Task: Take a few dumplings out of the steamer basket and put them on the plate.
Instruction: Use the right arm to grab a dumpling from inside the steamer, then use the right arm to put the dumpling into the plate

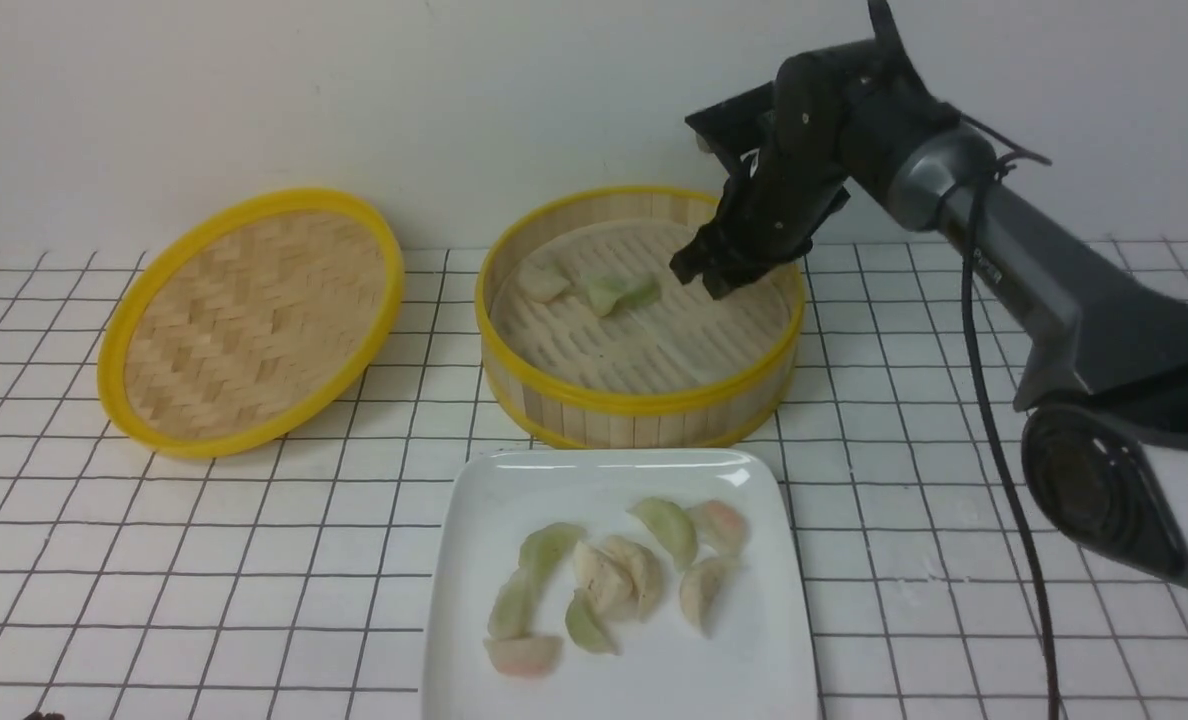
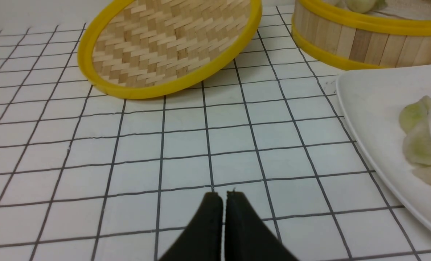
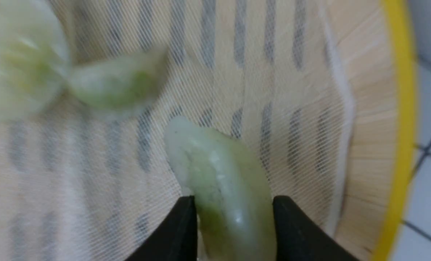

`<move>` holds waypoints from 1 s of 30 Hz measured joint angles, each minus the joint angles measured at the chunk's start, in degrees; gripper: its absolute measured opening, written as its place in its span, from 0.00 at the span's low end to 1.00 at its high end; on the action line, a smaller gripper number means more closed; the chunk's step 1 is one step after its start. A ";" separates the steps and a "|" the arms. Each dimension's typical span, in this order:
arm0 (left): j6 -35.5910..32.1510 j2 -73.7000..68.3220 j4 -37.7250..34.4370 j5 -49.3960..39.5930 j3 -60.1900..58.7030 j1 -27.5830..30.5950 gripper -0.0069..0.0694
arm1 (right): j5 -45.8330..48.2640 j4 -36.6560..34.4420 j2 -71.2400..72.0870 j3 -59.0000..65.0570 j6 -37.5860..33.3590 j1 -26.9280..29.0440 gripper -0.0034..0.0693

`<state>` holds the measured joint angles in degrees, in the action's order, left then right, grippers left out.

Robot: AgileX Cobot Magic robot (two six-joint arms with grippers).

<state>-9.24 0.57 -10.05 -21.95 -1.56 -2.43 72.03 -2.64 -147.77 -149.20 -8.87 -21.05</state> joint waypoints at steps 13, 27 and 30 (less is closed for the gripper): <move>0.00 0.00 0.00 0.00 0.00 0.00 0.08 | -0.31 -12.66 35.92 39.17 0.32 -1.88 0.38; 0.00 0.00 0.00 0.00 0.00 0.00 0.08 | -8.52 -16.98 38.91 70.16 -0.95 -16.10 0.38; 0.00 0.00 0.00 0.00 0.00 0.00 0.08 | -9.81 -16.91 35.91 70.16 -0.87 -16.17 0.45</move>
<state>-9.24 0.57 -10.05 -21.95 -1.56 -2.43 62.23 -19.56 -111.86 -79.05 -9.75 -37.22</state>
